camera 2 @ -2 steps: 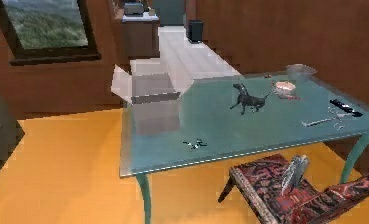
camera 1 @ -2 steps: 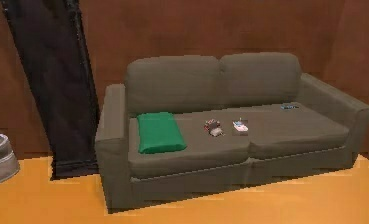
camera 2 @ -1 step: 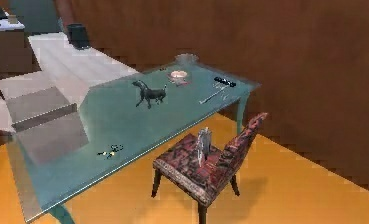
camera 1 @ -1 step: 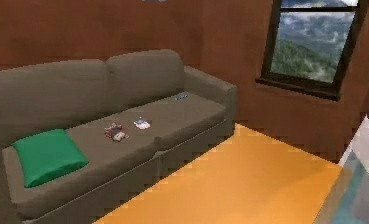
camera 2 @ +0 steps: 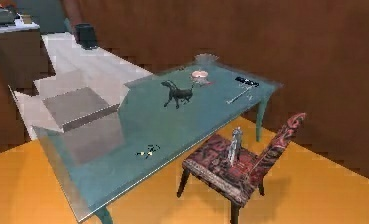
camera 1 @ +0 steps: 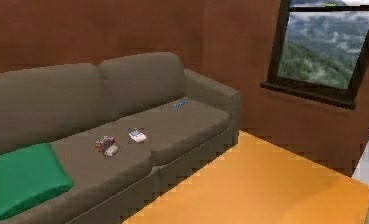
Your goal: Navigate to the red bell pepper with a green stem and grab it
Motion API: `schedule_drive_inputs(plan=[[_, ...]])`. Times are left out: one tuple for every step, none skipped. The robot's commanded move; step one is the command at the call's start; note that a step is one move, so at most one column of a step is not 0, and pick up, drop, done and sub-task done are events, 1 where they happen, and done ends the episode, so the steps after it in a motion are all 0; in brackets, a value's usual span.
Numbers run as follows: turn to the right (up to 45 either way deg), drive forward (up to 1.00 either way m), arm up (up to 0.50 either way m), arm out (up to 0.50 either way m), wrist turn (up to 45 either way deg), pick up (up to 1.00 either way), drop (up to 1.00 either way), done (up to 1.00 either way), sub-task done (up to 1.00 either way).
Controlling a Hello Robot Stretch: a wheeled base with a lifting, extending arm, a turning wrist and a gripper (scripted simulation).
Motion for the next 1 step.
schedule_drive_inputs(plan=[[9.0,0.00,0.00,0.00,0.0,0.00,0.00,0.00,0.00]])
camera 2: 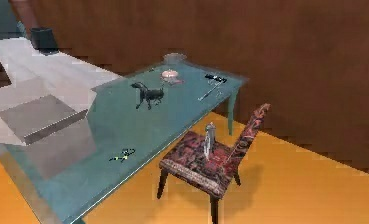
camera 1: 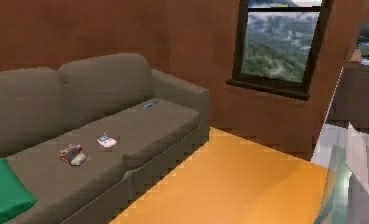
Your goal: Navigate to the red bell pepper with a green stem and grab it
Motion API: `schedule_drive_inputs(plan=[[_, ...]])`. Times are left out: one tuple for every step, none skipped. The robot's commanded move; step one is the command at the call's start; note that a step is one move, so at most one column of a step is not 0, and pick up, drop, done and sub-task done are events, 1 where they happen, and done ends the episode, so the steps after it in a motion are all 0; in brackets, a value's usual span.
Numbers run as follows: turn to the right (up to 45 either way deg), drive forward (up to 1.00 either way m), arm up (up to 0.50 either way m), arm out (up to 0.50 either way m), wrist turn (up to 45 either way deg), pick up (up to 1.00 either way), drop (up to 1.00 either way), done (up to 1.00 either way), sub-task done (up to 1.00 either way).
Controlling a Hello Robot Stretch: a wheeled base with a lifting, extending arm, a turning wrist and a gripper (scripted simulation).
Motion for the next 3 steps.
schedule_drive_inputs(plan=[[0.0,0.50,0.00,0.00,0.0,0.00,0.00,0.00,0.00],[36.0,0.00,0.00,0.00,0.0,0.00,0.00,0.00,0.00],[0.0,1.00,0.00,0.00,0.0,0.00,0.00,0.00,0.00]])
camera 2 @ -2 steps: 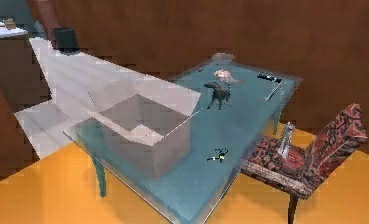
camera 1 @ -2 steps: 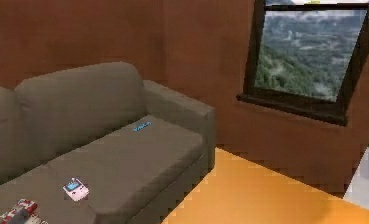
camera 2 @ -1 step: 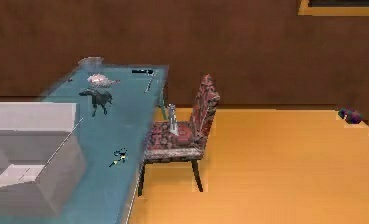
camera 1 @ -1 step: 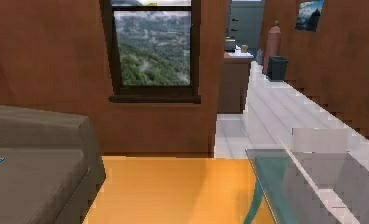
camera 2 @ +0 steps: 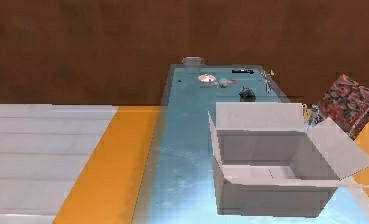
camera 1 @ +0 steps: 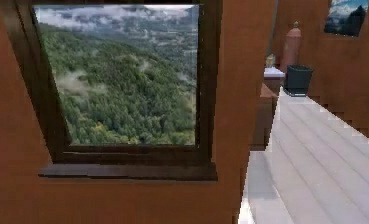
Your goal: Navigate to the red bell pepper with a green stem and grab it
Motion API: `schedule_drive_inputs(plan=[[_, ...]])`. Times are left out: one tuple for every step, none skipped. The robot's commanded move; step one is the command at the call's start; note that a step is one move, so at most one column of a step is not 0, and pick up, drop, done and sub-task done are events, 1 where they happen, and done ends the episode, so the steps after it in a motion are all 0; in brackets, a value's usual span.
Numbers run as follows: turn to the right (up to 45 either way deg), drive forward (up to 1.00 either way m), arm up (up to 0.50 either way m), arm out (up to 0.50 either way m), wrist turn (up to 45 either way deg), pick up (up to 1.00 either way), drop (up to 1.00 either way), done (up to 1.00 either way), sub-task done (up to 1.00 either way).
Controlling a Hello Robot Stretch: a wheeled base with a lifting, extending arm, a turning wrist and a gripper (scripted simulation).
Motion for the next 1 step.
schedule_drive_inputs(plan=[[9.0,0.00,0.00,0.00,0.0,0.00,0.00,0.00,0.00]])
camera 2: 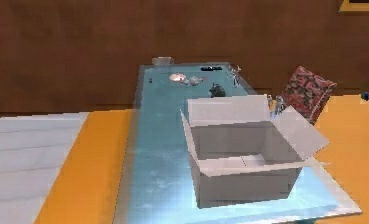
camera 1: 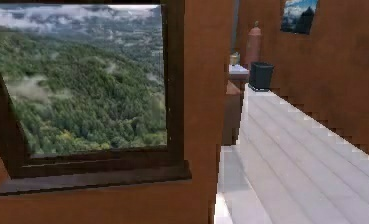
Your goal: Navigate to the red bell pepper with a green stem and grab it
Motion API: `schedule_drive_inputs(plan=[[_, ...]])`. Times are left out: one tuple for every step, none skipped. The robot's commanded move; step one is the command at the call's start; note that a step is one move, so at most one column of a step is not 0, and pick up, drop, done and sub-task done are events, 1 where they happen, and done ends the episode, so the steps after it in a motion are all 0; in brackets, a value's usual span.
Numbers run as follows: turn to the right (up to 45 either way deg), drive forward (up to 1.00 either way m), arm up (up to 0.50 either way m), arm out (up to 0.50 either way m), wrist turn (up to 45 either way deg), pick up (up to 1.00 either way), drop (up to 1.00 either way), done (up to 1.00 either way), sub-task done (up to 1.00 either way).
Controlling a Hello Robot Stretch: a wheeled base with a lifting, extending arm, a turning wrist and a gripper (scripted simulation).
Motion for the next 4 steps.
schedule_drive_inputs(plan=[[0.0,0.25,0.00,0.00,0.0,0.00,0.00,0.00,0.00],[42.0,0.00,0.00,0.00,0.0,0.00,0.00,0.00,0.00],[0.0,0.95,0.00,0.00,0.0,0.00,0.00,0.00,0.00],[-24.0,0.00,0.00,0.00,0.0,0.00,0.00,0.00,0.00]])
